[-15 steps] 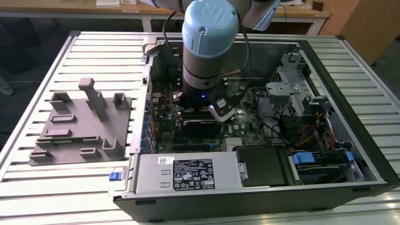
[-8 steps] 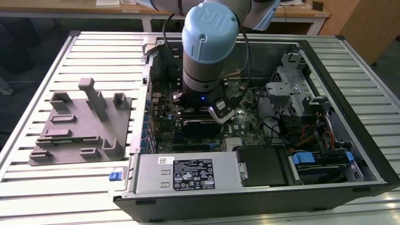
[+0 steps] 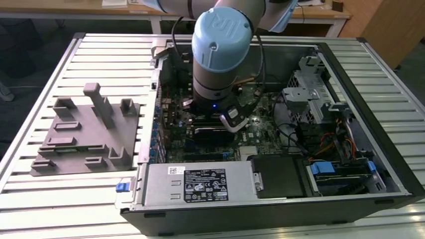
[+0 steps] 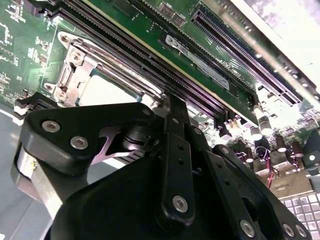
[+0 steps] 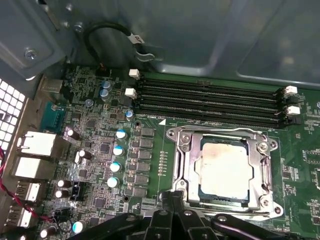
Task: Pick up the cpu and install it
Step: 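Install the second cpu locking lever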
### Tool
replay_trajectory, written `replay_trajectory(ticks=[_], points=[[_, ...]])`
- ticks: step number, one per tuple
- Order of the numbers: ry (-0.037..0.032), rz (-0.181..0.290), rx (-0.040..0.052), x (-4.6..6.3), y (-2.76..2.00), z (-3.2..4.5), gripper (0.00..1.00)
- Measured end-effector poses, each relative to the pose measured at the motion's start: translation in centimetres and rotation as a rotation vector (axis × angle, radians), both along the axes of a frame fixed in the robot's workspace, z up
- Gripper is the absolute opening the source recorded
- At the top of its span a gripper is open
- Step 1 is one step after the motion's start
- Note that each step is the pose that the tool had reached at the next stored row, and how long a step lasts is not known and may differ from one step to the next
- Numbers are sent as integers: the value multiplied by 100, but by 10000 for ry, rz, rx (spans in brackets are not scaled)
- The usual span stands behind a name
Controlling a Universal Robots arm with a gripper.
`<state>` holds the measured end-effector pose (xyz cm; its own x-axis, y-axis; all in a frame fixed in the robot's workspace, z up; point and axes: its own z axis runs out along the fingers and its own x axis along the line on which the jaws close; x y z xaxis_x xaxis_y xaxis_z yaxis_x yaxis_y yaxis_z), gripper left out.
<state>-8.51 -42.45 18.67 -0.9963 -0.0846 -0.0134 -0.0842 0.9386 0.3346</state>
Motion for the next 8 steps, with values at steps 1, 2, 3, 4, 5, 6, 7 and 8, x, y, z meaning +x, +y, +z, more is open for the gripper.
replay_trajectory(ticks=[1,2,3,4,5,6,7,8], points=[[0,1,8,-5,0,-5,11],[1,1,12,-10,0,-8,11],[2,1,17,-16,-1,-9,11],[3,2,20,-20,-1,-9,11],[2,2,22,-20,0,-9,11],[1,3,25,-20,0,-8,11],[0,3,26,-20,-1,-1,11],[0,2,27,-20,0,10,11]])
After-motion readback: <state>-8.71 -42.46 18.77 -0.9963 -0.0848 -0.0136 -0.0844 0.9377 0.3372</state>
